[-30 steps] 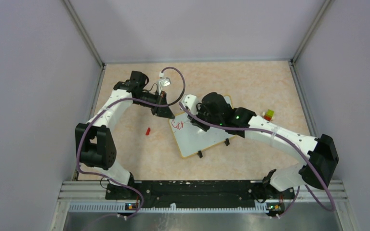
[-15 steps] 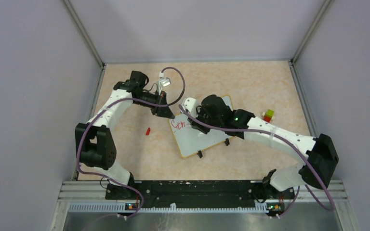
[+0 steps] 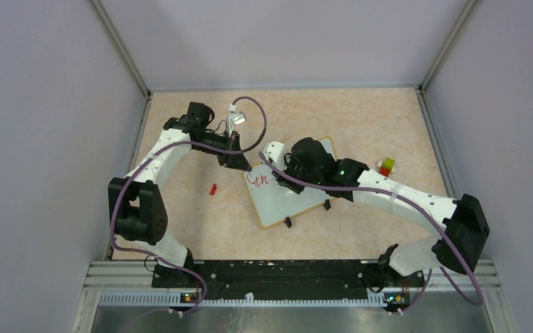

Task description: Write a sentence on the whiteboard

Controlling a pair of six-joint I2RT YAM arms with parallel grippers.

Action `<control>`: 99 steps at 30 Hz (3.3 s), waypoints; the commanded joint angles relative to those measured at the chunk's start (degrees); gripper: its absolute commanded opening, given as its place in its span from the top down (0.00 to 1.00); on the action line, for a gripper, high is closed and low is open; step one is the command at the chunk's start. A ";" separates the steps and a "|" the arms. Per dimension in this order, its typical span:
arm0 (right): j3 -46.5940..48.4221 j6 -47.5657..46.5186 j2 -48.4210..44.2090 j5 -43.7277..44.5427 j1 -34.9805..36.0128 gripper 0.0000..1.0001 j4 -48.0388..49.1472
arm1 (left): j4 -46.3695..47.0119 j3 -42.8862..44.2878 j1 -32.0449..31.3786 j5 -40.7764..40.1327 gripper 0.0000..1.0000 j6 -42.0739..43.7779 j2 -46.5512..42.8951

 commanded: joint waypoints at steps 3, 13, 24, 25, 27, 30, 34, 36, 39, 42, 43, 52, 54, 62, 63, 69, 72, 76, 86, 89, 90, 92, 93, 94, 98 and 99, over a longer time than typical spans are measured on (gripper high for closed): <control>3.71 -0.81 -0.25 4.29 -1.21 1.00 1.68 | -0.74 1.15 -0.40 0.76 1.00 -0.71 -0.62; 4.82 -0.55 1.48 3.42 -1.14 1.00 1.83 | -0.69 1.39 -0.40 0.92 1.00 -0.63 -0.31; 4.83 -0.19 0.26 2.04 0.10 1.00 0.96 | -0.71 1.23 -0.40 0.65 1.00 -0.62 -0.57; 4.69 -0.18 -0.38 2.28 0.03 1.00 0.73 | -0.72 1.27 -0.40 0.77 1.00 -0.66 -0.58; 4.51 -0.34 -1.54 2.92 -0.17 1.00 0.56 | -0.69 1.31 -0.40 0.74 1.00 -0.62 -0.60; 4.38 -0.34 -2.36 3.12 -0.98 1.00 0.68 | -0.71 1.40 -0.40 0.77 1.00 -0.71 -0.58; 4.48 -0.62 -1.44 3.25 -1.06 1.00 0.97 | -0.69 1.32 -0.40 0.76 1.00 -0.72 -0.62; 4.47 -0.83 -0.99 3.45 -1.10 1.00 1.29 | -0.70 1.35 -0.40 0.75 1.00 -0.75 -0.74; 4.42 -0.97 -0.37 3.73 -1.08 1.00 1.50 | -0.71 1.28 -0.40 0.61 1.00 -0.71 -0.92; 3.62 -0.97 -0.07 3.68 -1.04 1.00 1.56 | -0.74 1.20 -0.40 0.65 1.00 -0.64 -0.84; 3.13 -0.91 -0.04 3.60 -1.09 1.00 1.53 | -0.77 1.19 -0.40 0.59 1.00 -0.62 -0.84; 0.20 0.35 -1.79 2.35 -0.98 1.00 0.58 | -0.69 1.09 -0.40 0.55 1.00 -0.66 -0.80; -0.15 0.51 -1.88 2.05 -0.76 1.00 0.55 | -0.63 0.98 -0.40 0.58 1.00 -0.62 -0.93; 1.57 0.61 -1.71 2.20 -0.22 1.00 0.72 | -0.52 0.96 -0.40 0.69 1.00 -0.62 -0.93; 2.02 0.61 -1.64 2.37 -0.19 1.00 0.80 | -0.55 1.01 -0.40 0.64 1.00 -0.67 -0.93; 4.02 0.43 -0.95 3.45 -0.81 1.00 1.72 | -0.52 0.88 -0.40 0.58 1.00 -0.71 -1.19; 4.83 0.14 -0.62 4.00 -1.34 1.00 1.89 | -0.63 0.84 -0.40 0.57 1.00 -0.71 -1.20; 5.04 -0.07 -0.65 4.28 -1.83 1.00 2.14 | -0.53 0.84 -0.40 0.61 1.00 -0.71 -1.04; 2.76 -0.43 -1.93 4.29 -1.86 1.00 0.84 | -0.68 1.05 -0.40 0.53 1.00 -0.71 -0.93; 1.52 -0.49 -2.77 4.29 -1.93 1.00 0.52 | -0.62 1.11 -0.40 0.52 1.00 -0.80 -0.97; 1.19 -0.45 -3.03 4.29 -1.92 1.00 0.50 | -0.64 1.12 -0.40 0.50 1.00 -0.79 -0.93; 0.71 -0.38 -3.38 4.29 -1.87 1.00 0.10 | -0.61 1.21 -0.40 0.43 1.00 -0.80 -0.84; 0.41 -0.28 -3.52 4.07 -1.85 1.00 -0.04 | -0.62 1.18 -0.40 0.41 1.00 -0.84 -0.84; 0.17 -0.20 -3.52 3.32 -1.84 1.00 -0.25 | -0.63 1.16 -0.40 0.37 1.00 -0.80 -0.84; -0.50 0.56 -2.98 0.46 -1.69 1.00 -0.80 | -0.65 1.20 -0.42 0.44 1.00 -0.79 -0.75; -0.58 0.45 -2.87 0.39 -1.59 1.00 -0.83 | -0.66 1.29 -0.40 0.44 1.00 -0.82 -0.75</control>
